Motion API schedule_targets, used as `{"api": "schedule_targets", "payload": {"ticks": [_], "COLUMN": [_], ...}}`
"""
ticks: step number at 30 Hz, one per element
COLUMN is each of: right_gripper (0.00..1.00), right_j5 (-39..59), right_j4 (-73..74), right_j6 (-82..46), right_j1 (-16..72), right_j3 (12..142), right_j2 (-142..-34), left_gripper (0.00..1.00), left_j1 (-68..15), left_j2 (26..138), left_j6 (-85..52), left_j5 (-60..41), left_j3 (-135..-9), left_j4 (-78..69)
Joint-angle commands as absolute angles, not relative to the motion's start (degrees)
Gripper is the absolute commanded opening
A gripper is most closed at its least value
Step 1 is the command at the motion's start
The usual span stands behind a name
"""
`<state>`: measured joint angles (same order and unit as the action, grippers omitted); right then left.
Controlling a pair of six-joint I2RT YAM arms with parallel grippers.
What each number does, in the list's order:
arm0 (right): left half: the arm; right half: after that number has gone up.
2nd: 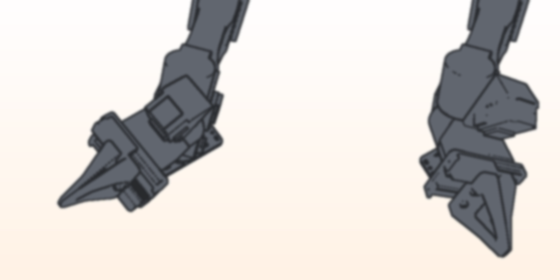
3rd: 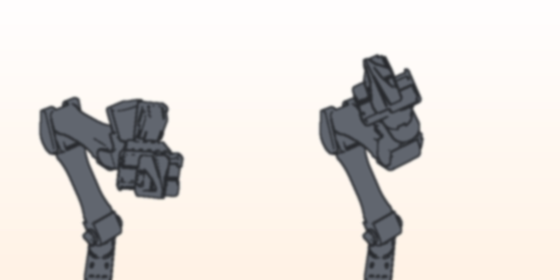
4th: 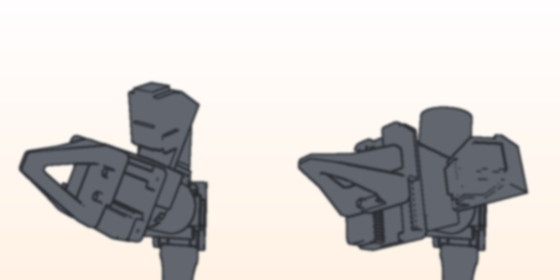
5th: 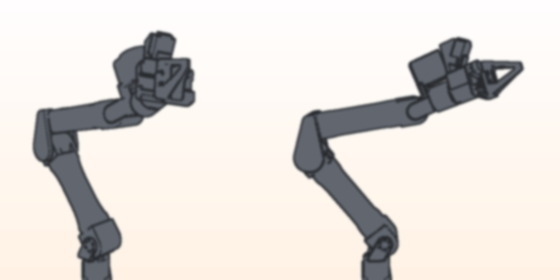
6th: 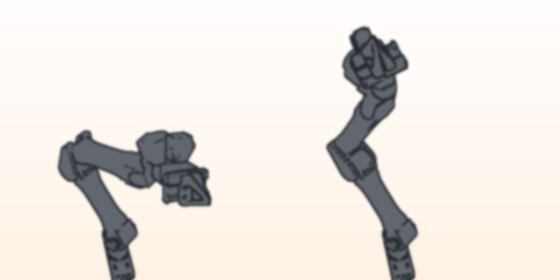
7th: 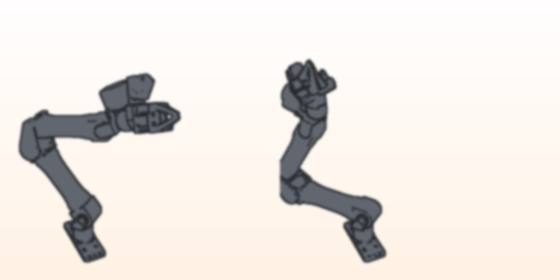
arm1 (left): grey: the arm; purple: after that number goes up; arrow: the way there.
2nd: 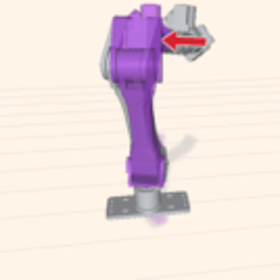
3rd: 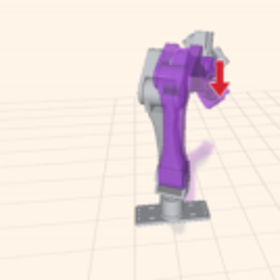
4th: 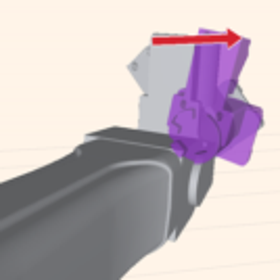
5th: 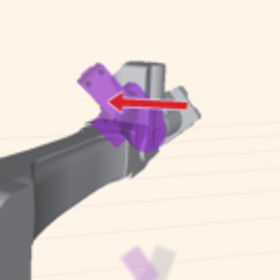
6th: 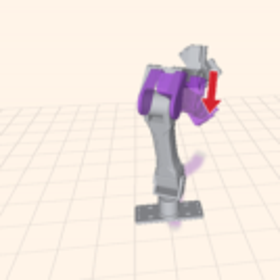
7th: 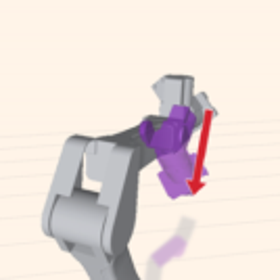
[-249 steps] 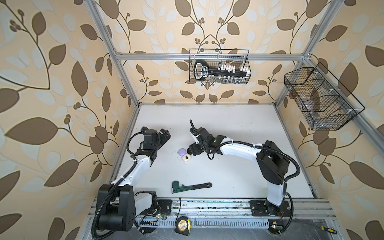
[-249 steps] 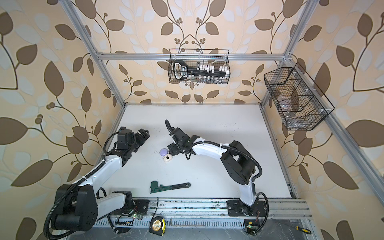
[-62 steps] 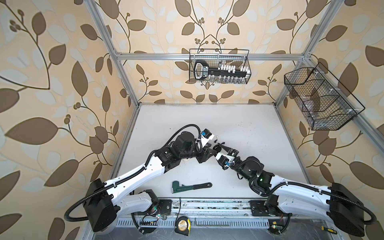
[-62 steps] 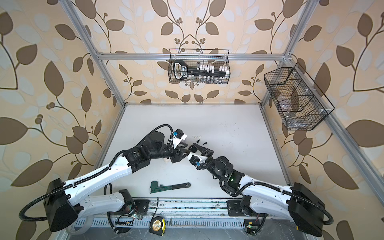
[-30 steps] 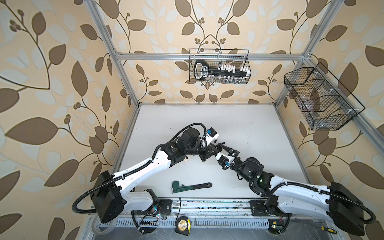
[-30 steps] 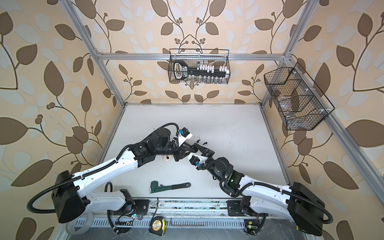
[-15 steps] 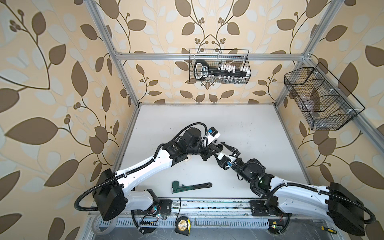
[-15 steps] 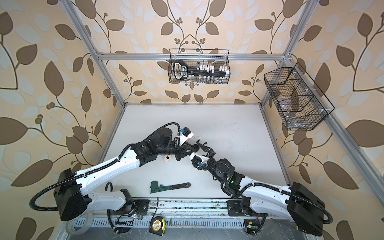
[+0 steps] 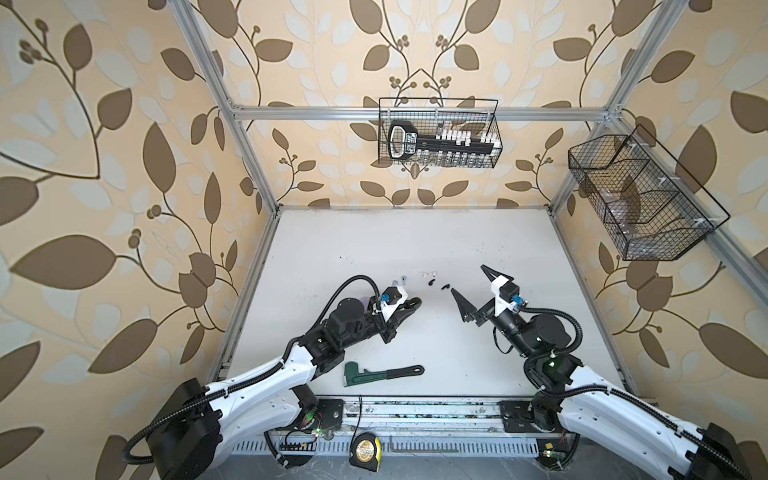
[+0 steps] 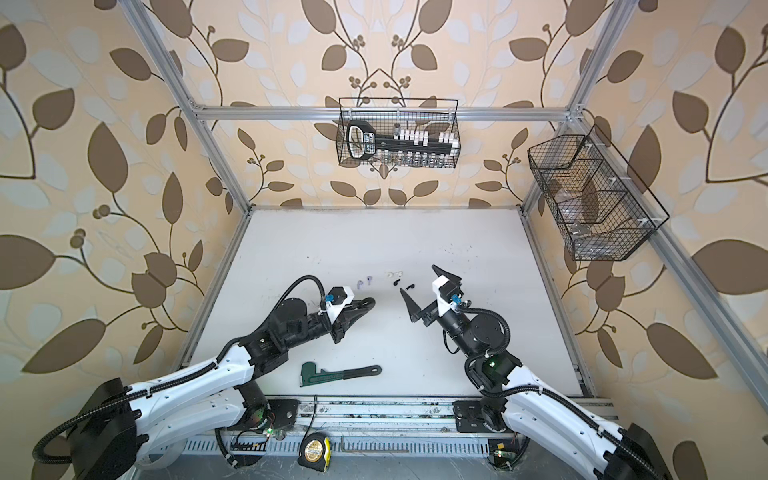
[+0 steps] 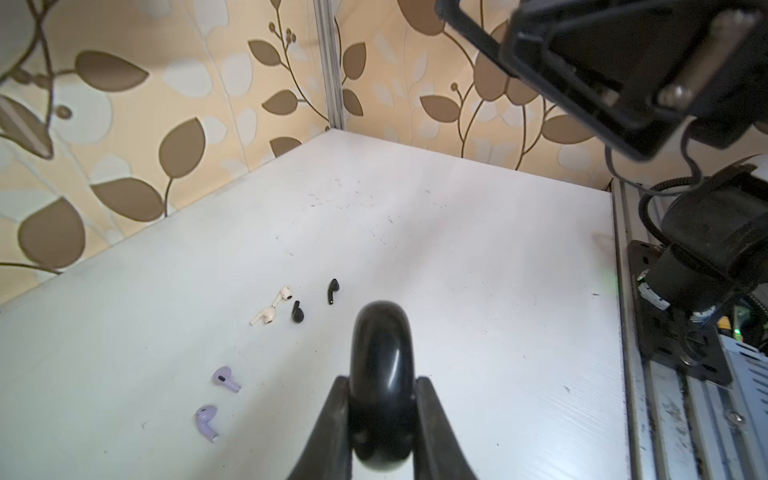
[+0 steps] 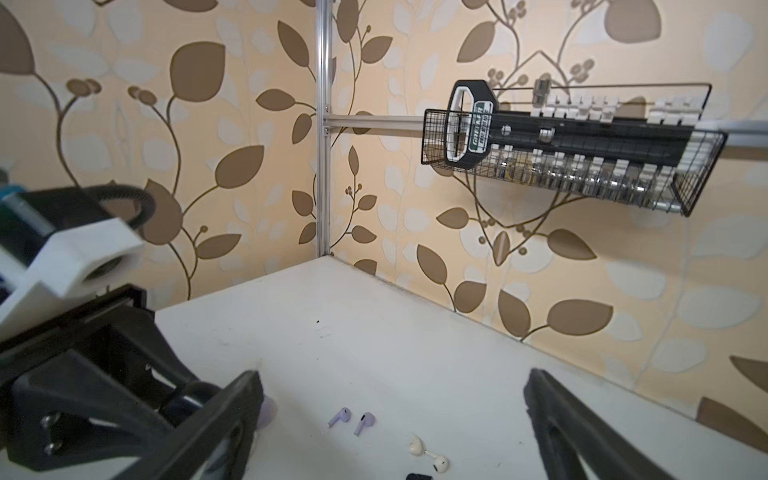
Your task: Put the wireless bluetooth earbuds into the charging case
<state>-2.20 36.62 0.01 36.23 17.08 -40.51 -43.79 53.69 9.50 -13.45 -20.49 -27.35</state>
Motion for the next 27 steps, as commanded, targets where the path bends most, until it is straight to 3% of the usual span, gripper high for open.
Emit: {"api": "schedule_targets", "payload": {"ticks": [1, 6, 11, 17, 23, 27], "right_gripper": [1.0, 1.0, 0.98, 0.92, 0.89, 0.88], "right_j5": [4.92, 20.11, 11.48, 14.8, 15.59, 16.08], "right_j4": [32.26, 29.93, 24.64, 22.76, 23.73, 24.05], "right_j6": [-13.05, -15.27, -14.26, -9.12, -6.16, -6.07], "right_j1": [32.58, 30.85, 35.45, 37.74, 40.54, 41.72], "right_j3": [19.84, 23.73, 23.35, 24.3, 23.72, 24.15], "right_j2": [-41.14, -45.98, -44.74, -43.95, -44.68, -46.08], "left_gripper": [0.0, 0.0, 0.0, 0.0, 0.0, 0.0], "left_j1": [-43.42, -43.33, -41.13, -39.53, -38.41, -38.41], "left_j2": [52.2, 54.41, 65.3, 69.88, 70.99, 69.34], "left_j6": [12.31, 10.18, 1.39, -5.01, -6.96, -7.52], "left_j5": [-15.07, -13.97, -14.46, -25.78, -41.22, -41.14], "left_j3": [-19.07, -19.05, -20.73, -14.04, -18.86, -18.6], "left_j4": [-42.27, -44.45, -54.4, -74.43, -70.98, -71.48]}}
